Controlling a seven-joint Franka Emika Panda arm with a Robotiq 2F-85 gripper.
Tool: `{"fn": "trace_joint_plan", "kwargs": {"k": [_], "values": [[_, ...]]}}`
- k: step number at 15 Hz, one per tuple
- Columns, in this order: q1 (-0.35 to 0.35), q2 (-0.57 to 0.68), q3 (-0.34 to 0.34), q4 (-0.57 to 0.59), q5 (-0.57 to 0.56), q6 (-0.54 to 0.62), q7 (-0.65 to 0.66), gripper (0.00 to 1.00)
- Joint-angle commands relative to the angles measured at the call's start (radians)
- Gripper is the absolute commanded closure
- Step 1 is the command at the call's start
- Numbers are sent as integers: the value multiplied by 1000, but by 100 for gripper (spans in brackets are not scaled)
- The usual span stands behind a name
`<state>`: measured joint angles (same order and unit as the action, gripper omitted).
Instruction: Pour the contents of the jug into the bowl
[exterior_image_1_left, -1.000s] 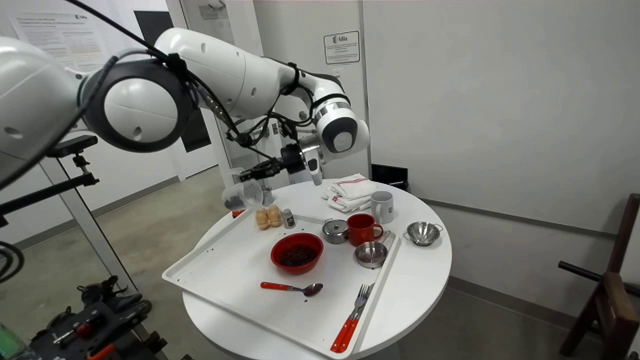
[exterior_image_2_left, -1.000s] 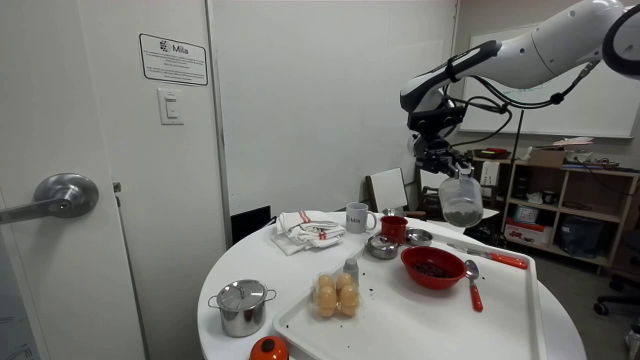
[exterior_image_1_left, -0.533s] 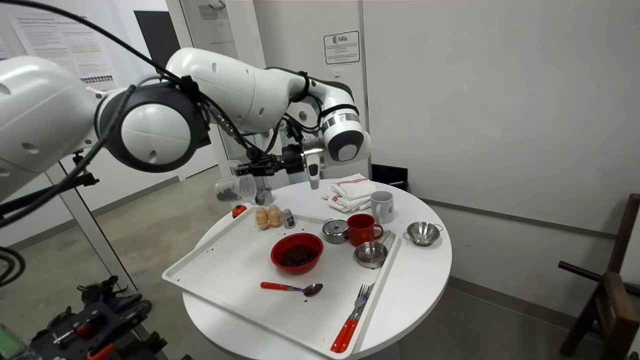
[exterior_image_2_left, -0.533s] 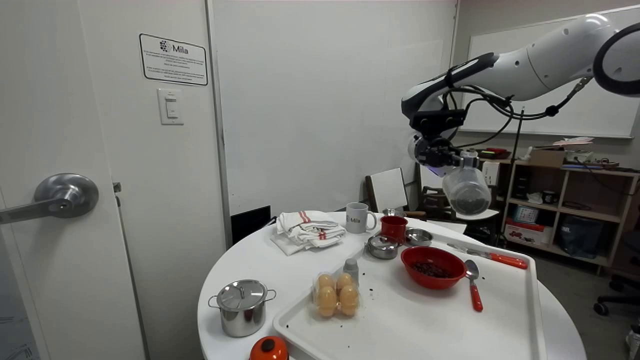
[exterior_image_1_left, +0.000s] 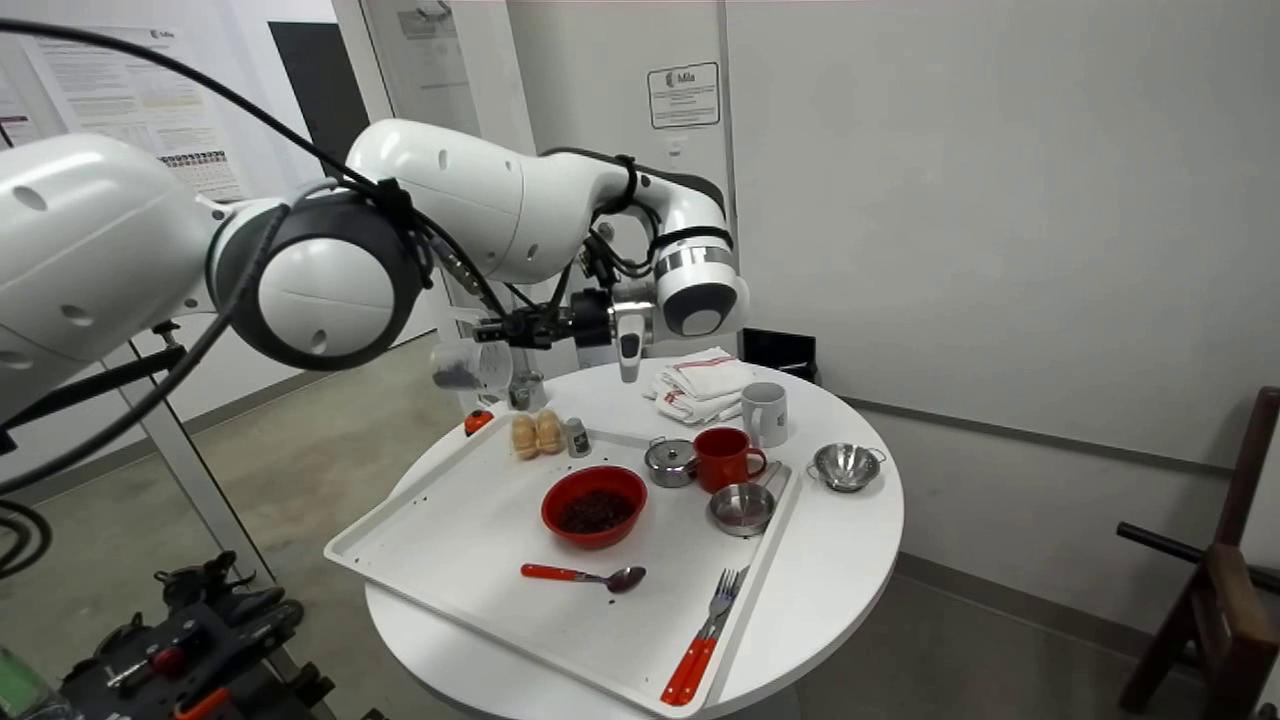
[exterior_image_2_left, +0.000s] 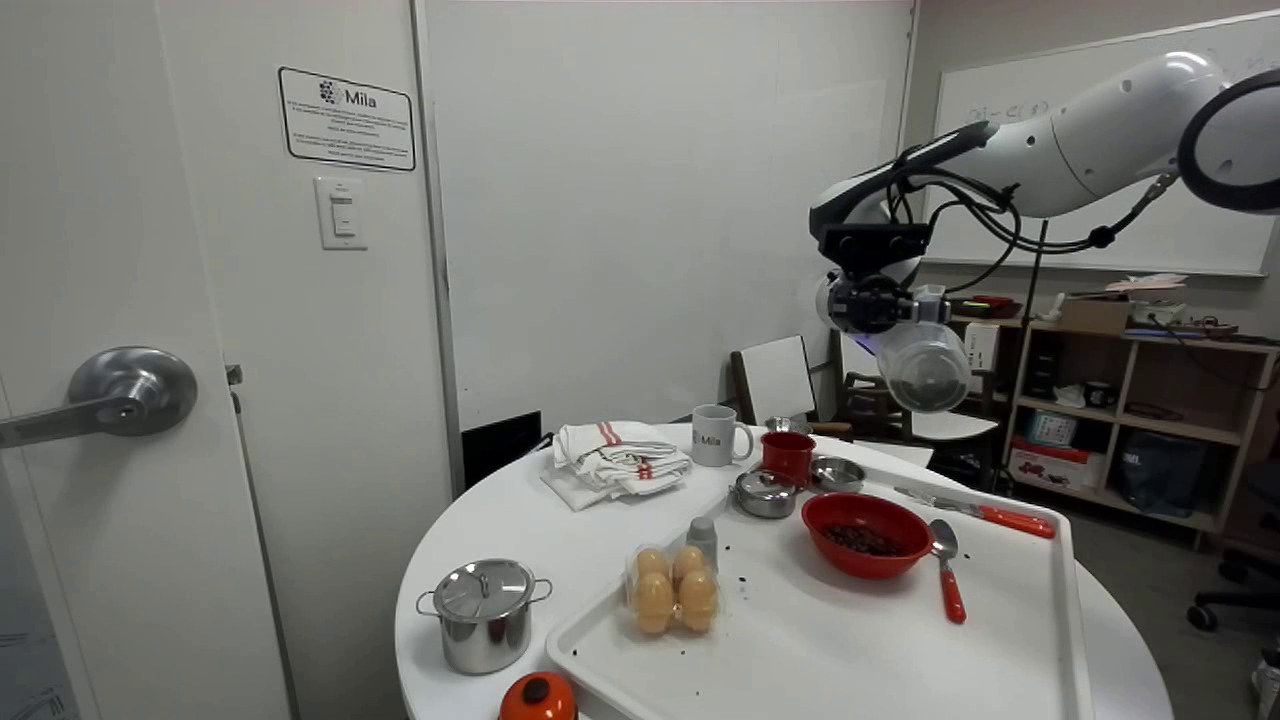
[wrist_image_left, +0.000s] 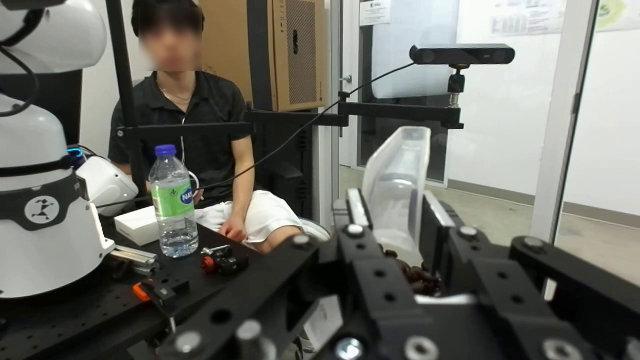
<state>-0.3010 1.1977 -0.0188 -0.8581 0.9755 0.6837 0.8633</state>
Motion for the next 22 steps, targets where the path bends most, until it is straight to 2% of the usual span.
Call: {"fn": "trace_joint_plan", "kwargs": {"k": [1,8,14,22], "values": [[-5,16,0,13,36,-19,26,91],[-46,22,-3,11,105,5,43,91],[-77,43,14,18,169,-31,78,91],[-128,104,91,35,285,-76,186,91]]}}
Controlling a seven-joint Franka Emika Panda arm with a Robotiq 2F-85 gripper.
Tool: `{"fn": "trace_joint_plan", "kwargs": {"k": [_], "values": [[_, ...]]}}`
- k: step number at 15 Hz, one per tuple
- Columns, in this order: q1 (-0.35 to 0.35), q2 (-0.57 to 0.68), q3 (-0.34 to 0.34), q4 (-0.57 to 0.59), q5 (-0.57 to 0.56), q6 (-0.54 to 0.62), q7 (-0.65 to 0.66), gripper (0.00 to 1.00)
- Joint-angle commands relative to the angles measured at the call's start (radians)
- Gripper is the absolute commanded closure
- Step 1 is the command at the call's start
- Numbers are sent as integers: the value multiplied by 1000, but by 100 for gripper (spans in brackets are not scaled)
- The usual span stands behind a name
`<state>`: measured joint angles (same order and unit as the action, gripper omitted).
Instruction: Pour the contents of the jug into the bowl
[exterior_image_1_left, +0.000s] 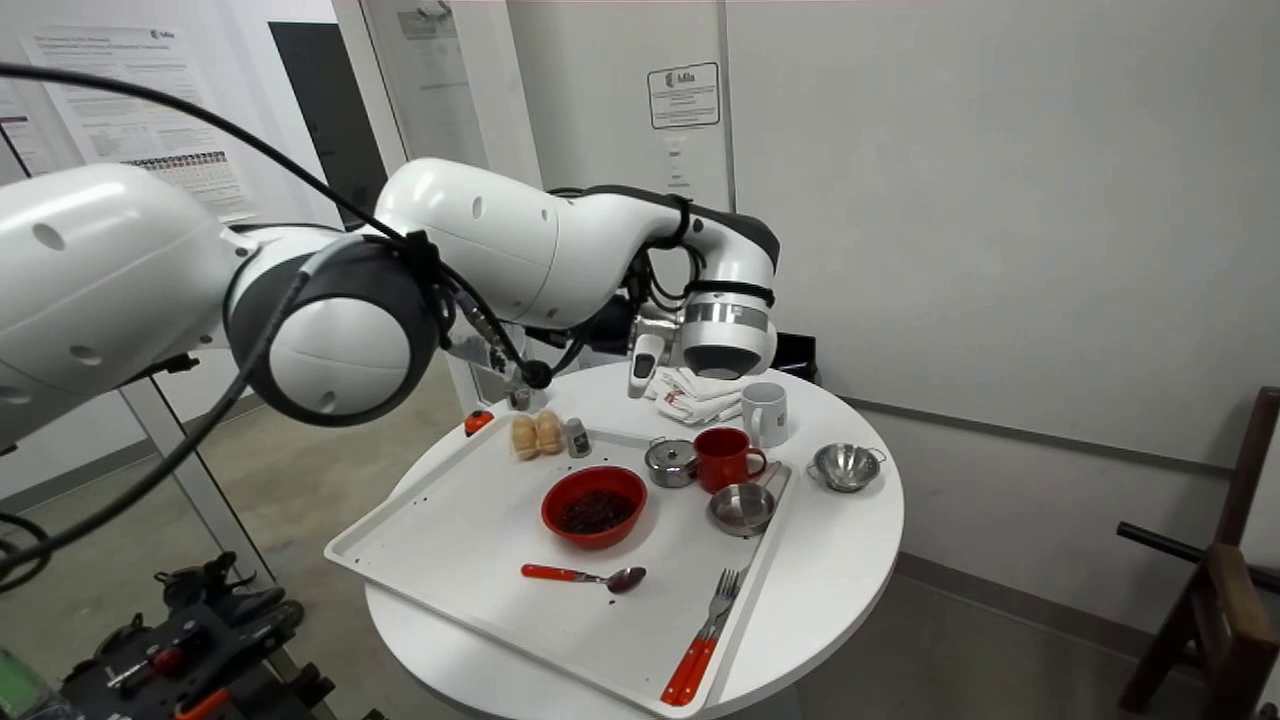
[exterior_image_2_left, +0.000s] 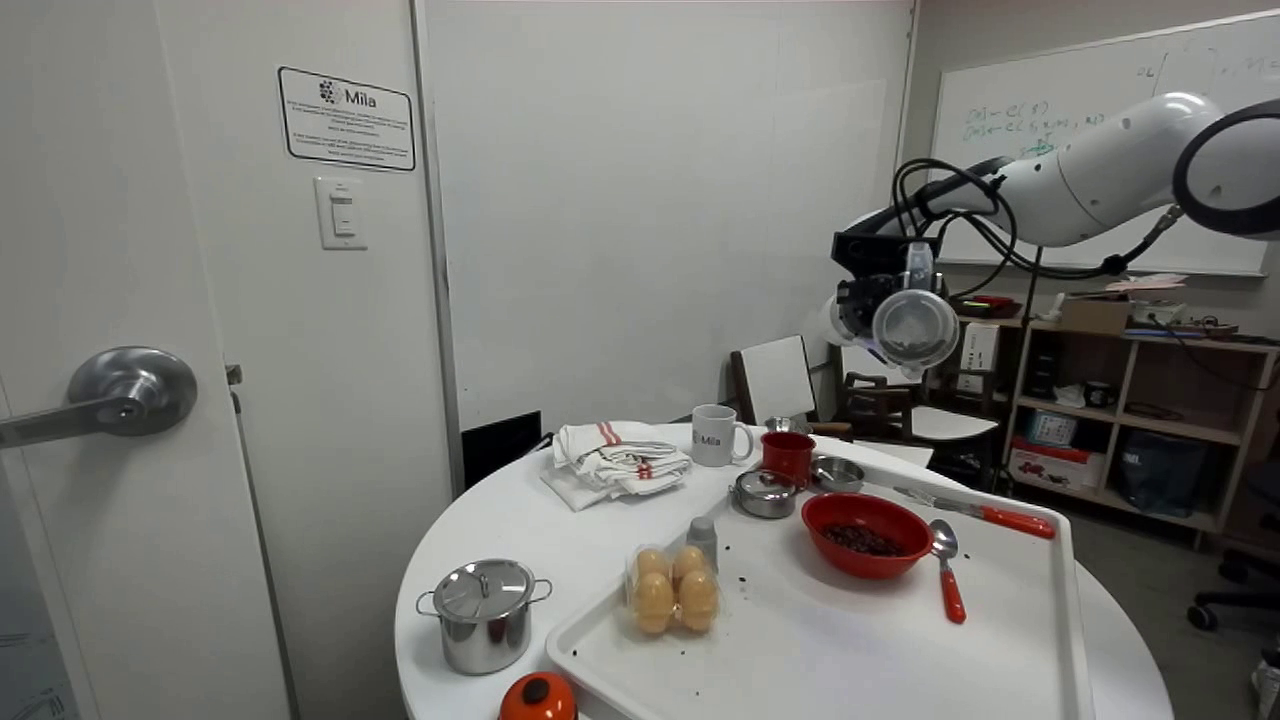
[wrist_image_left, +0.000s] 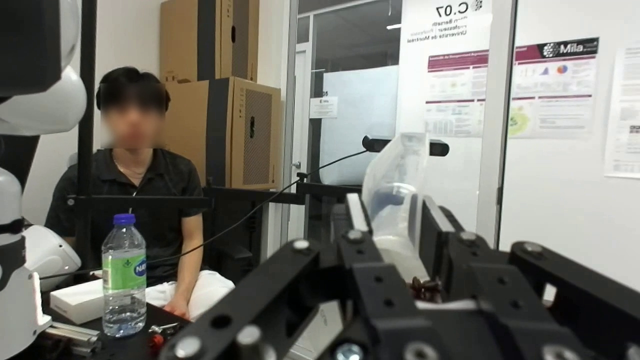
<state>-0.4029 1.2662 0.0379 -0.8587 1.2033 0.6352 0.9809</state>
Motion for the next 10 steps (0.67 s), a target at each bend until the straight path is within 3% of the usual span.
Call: {"fn": "trace_joint_plan", "kwargs": {"k": [1,10], "values": [[-30,40,40,36,70,-26,81,91],[-54,64,78,42,141,-19,155,91]]}}
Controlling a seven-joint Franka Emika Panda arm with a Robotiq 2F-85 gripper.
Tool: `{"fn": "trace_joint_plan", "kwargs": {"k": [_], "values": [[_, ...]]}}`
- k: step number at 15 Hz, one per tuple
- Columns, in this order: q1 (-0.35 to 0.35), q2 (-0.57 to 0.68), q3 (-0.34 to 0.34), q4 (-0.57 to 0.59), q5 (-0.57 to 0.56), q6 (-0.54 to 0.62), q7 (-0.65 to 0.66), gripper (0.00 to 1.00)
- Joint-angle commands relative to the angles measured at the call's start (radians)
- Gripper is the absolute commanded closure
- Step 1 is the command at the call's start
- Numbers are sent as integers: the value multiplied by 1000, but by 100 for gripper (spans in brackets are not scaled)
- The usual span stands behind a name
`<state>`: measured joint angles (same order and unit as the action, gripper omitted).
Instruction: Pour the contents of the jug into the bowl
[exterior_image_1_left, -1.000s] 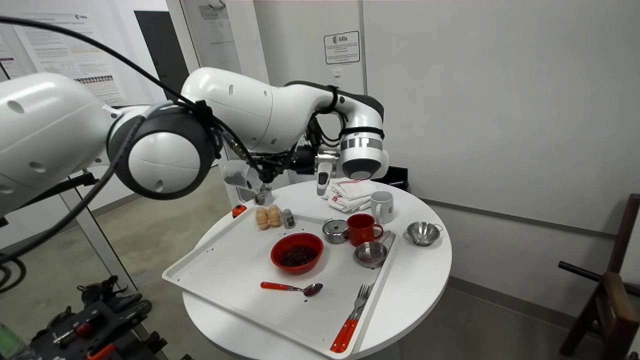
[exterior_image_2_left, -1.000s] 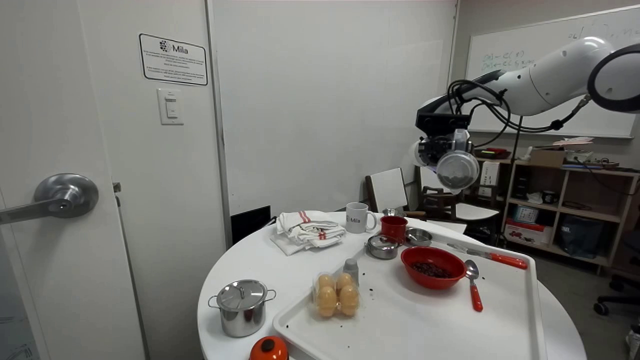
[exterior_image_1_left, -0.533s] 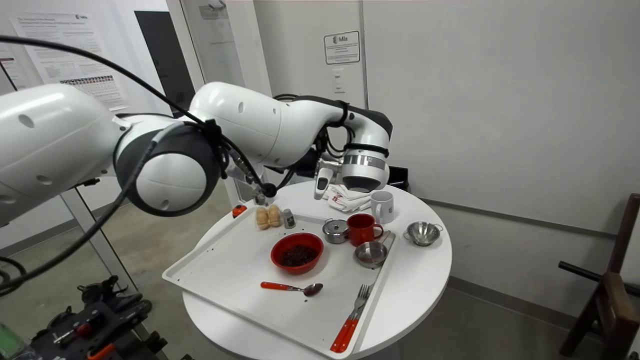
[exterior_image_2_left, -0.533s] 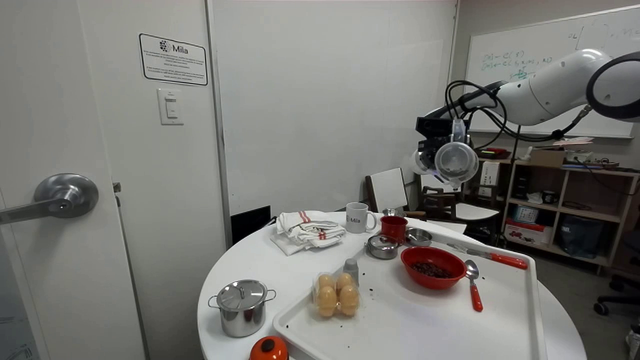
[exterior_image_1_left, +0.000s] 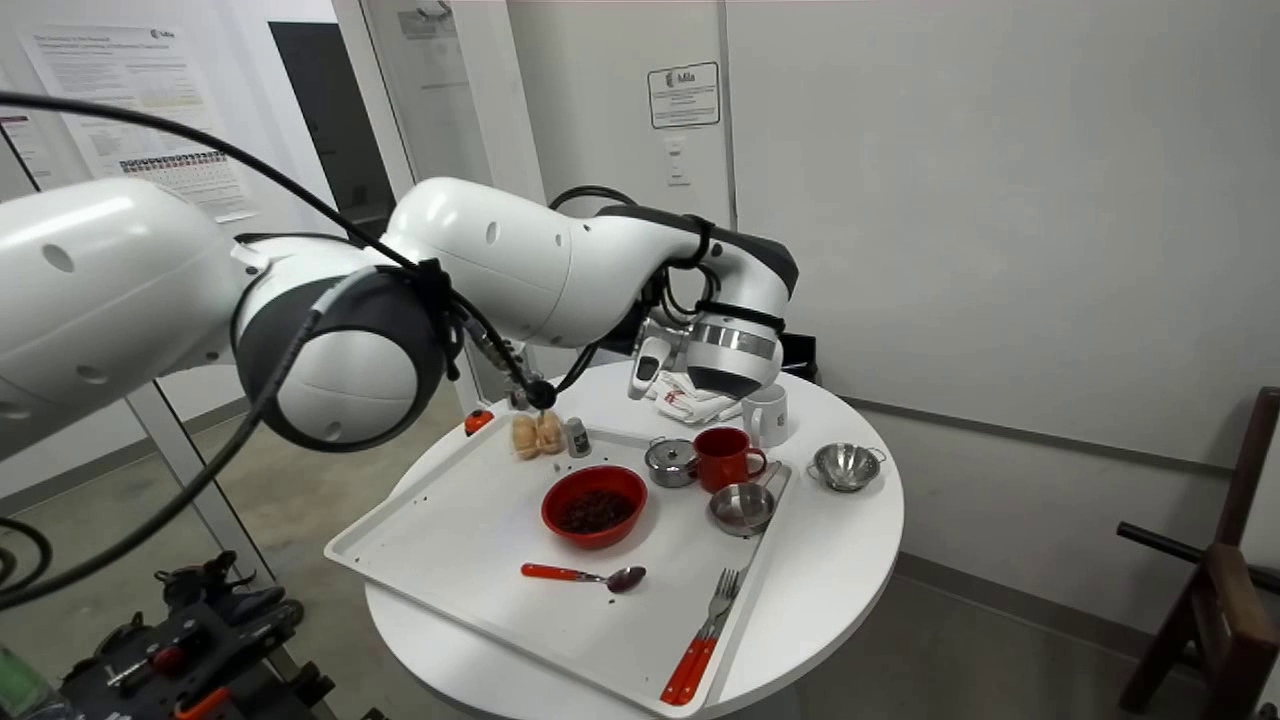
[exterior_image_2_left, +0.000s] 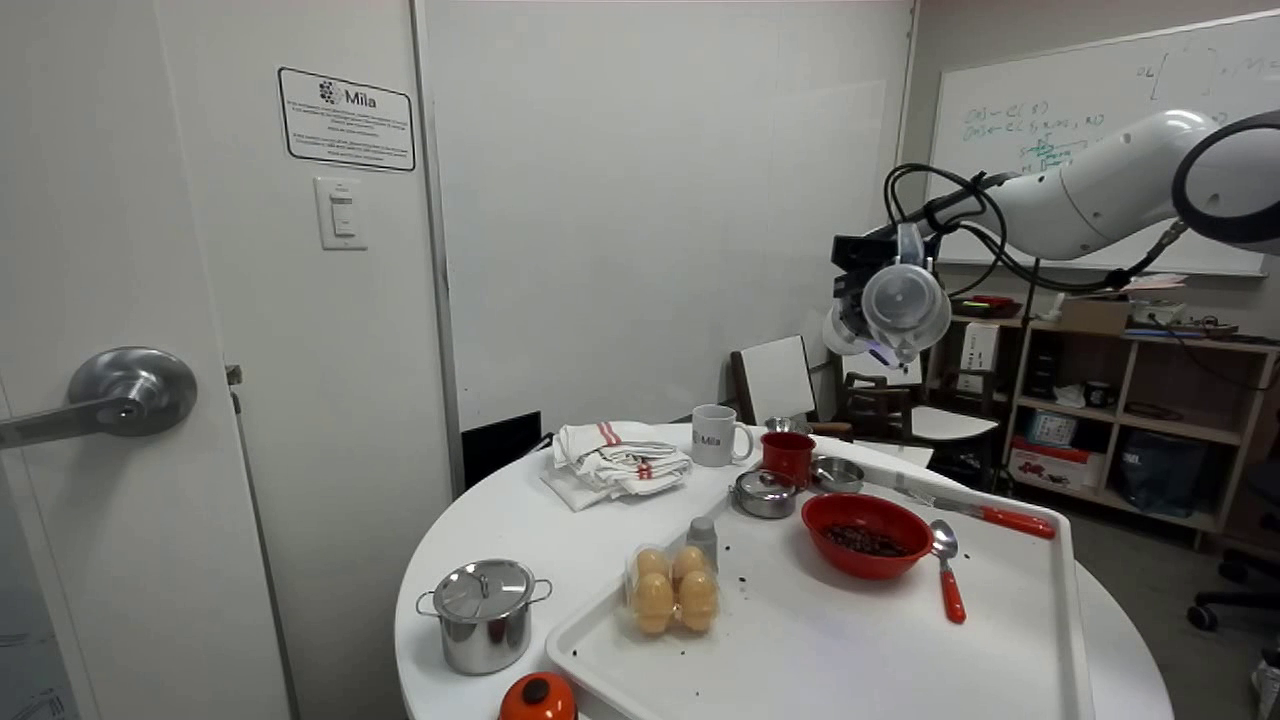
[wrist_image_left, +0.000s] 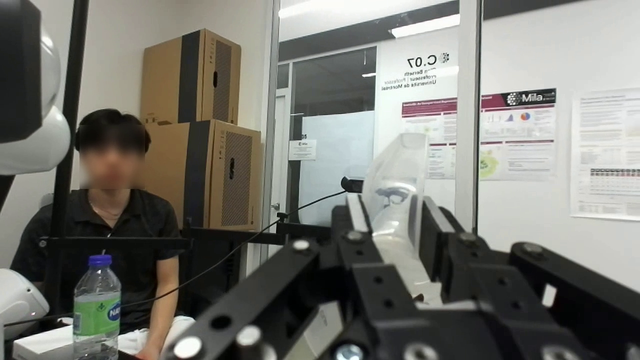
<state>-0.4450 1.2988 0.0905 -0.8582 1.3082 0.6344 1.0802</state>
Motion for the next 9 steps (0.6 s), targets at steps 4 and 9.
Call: {"fn": "trace_joint_plan", "kwargs": {"k": [4,9], "values": [[-17,42,39,43,59,-20,80,91],[-26,54,64,46,87,-27,119,91]]}}
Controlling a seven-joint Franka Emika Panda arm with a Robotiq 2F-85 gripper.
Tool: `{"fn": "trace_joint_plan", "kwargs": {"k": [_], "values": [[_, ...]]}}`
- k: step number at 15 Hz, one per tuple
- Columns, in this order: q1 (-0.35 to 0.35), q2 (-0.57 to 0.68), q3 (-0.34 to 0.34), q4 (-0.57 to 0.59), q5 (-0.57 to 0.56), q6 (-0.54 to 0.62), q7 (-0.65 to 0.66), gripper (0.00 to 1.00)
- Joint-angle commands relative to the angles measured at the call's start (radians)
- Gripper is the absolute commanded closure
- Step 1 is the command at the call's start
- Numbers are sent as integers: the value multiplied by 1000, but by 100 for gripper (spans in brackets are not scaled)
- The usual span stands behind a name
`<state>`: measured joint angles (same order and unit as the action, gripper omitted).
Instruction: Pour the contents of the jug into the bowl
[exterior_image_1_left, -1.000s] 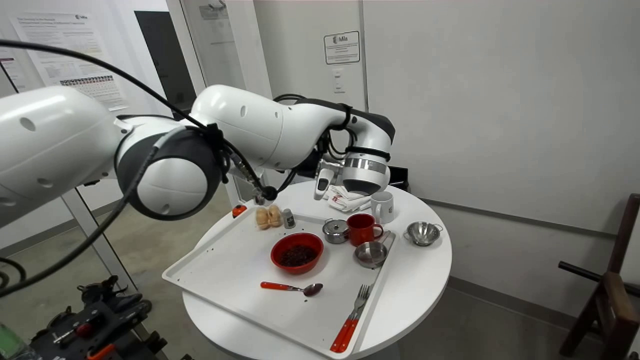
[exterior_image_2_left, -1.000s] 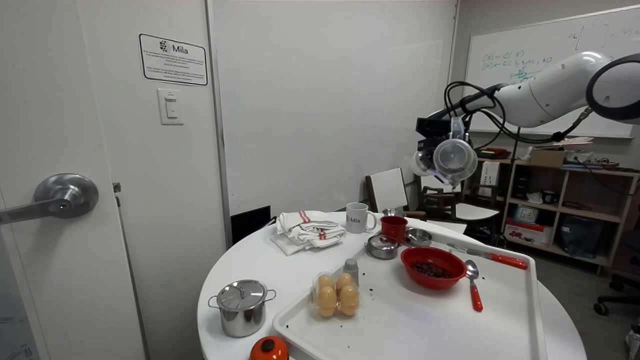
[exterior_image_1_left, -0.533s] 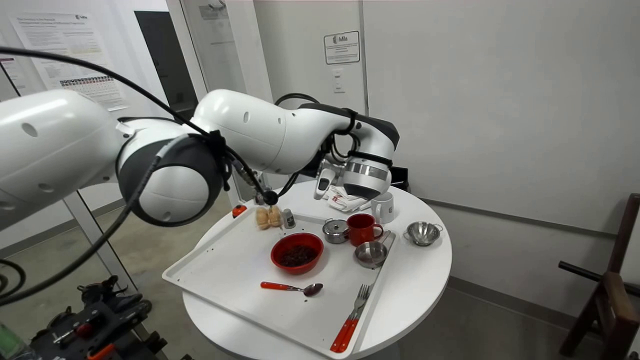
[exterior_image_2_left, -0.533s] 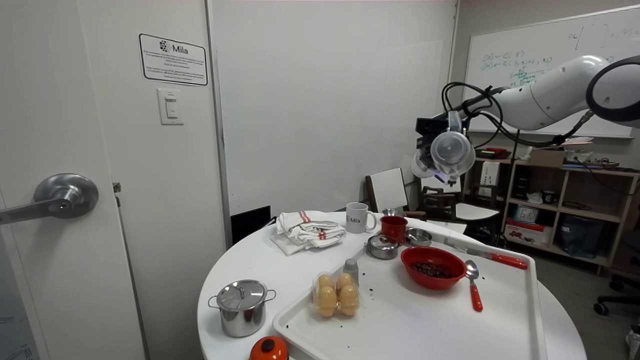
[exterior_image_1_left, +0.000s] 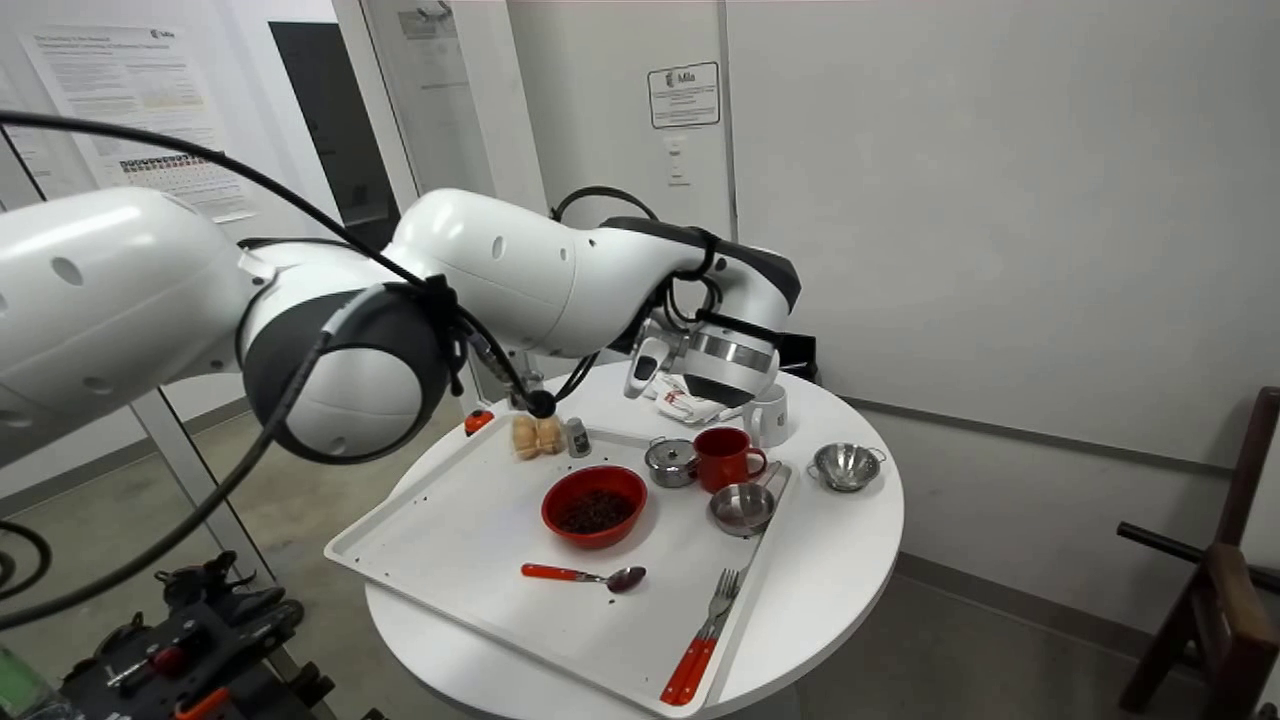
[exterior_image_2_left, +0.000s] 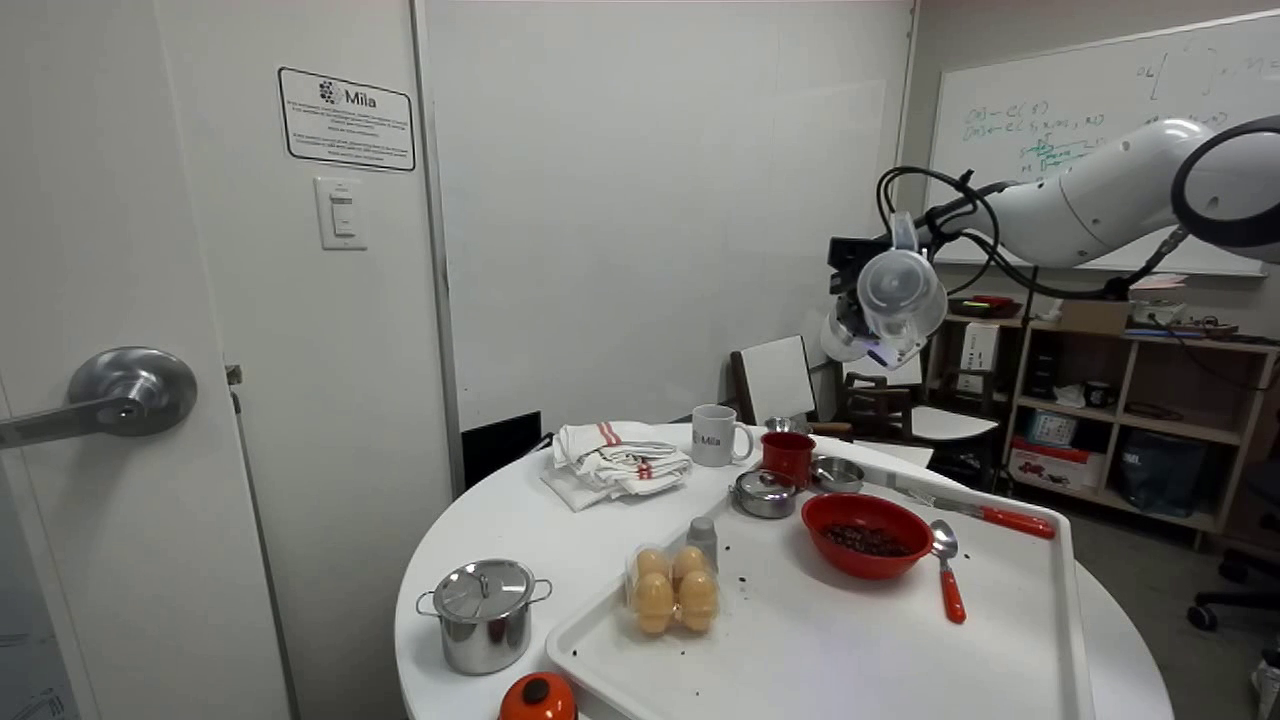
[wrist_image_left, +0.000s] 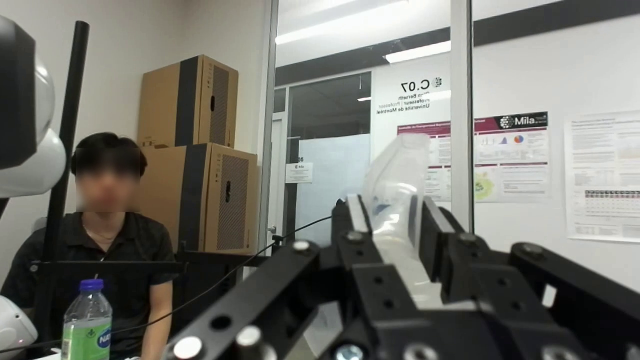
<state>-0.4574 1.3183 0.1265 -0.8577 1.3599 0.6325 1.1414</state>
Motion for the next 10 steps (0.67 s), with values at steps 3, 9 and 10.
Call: {"fn": "trace_joint_plan", "kwargs": {"k": [3,9,10], "values": [[-18,39,36,49,42,-21,71,90],[19,15,-23,75,-41,38,10,91],[42,4,-65,74,-38,35,-4,91]]}}
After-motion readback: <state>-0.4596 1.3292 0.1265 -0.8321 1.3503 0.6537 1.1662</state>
